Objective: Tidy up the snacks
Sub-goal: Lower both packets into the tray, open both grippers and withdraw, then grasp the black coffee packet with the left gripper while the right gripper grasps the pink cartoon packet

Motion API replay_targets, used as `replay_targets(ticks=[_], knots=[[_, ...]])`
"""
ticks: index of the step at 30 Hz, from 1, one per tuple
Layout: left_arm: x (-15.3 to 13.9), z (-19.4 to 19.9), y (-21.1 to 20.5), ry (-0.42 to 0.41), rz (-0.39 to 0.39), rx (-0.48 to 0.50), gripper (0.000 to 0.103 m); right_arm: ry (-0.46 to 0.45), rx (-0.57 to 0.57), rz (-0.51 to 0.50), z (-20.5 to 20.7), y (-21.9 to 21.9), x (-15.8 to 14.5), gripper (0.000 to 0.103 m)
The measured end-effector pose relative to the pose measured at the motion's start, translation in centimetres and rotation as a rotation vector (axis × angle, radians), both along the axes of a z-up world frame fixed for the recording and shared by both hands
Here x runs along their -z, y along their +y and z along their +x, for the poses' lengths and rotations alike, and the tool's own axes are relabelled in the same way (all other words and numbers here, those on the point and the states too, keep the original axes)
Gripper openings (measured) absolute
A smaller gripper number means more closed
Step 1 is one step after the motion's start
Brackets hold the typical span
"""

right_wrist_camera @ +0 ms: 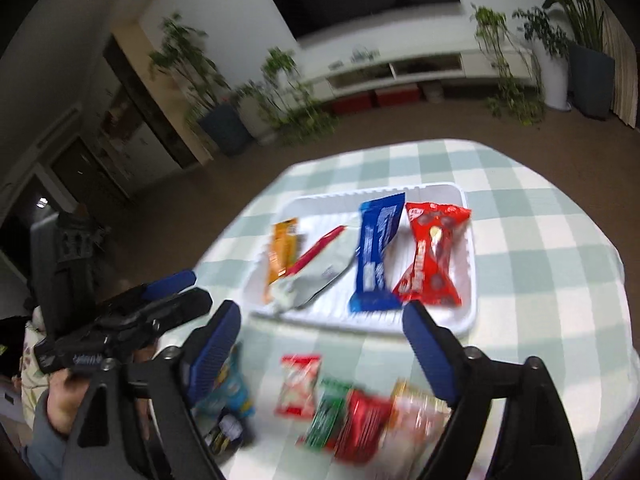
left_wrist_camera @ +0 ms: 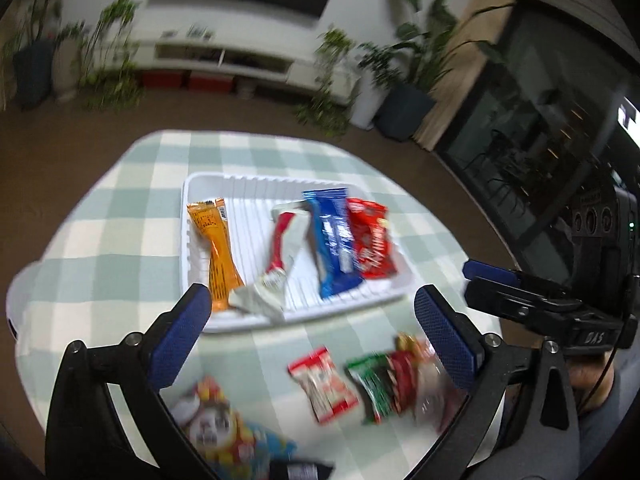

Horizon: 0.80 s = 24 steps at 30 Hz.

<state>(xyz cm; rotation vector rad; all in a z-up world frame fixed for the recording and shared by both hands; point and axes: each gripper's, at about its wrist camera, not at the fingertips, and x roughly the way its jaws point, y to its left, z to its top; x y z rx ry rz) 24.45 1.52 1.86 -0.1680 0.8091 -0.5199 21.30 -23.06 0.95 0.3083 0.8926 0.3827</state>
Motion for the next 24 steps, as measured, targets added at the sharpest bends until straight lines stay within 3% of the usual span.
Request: replay_targets(ticks=[4, 8, 12, 16, 24], knots=[[-0.8, -6.1, 1.1, -0.045, 0.042, 0.009, 0.103, -0.068, 0.014, 0.019, -7.4, -1.1, -0.6, 0.088], [1.4, -10.8, 2.6, 0.061, 0.094, -0.038, 0.103, -0.073, 0.07, 0.022, -12.7, -2.1, 0.9, 0.088], [4.9, -14.7, 2.5, 0.115, 0.217, -0.039, 0.103, -0.028, 0.116, 0.012, -17.0, -2.2, 3.2, 0.088], [7.5, -15.6, 1.8, 0.146, 0.315, -0.012, 0.103, -0.015, 0.127, -0.011, -18.7, -2.0, 4.0, 0.088], [9.1, -14.9, -0.6, 0.167, 0.455, 0.038, 0.102, -0.009, 0.15, -0.038, -19.4, -1.9, 4.5, 0.088]])
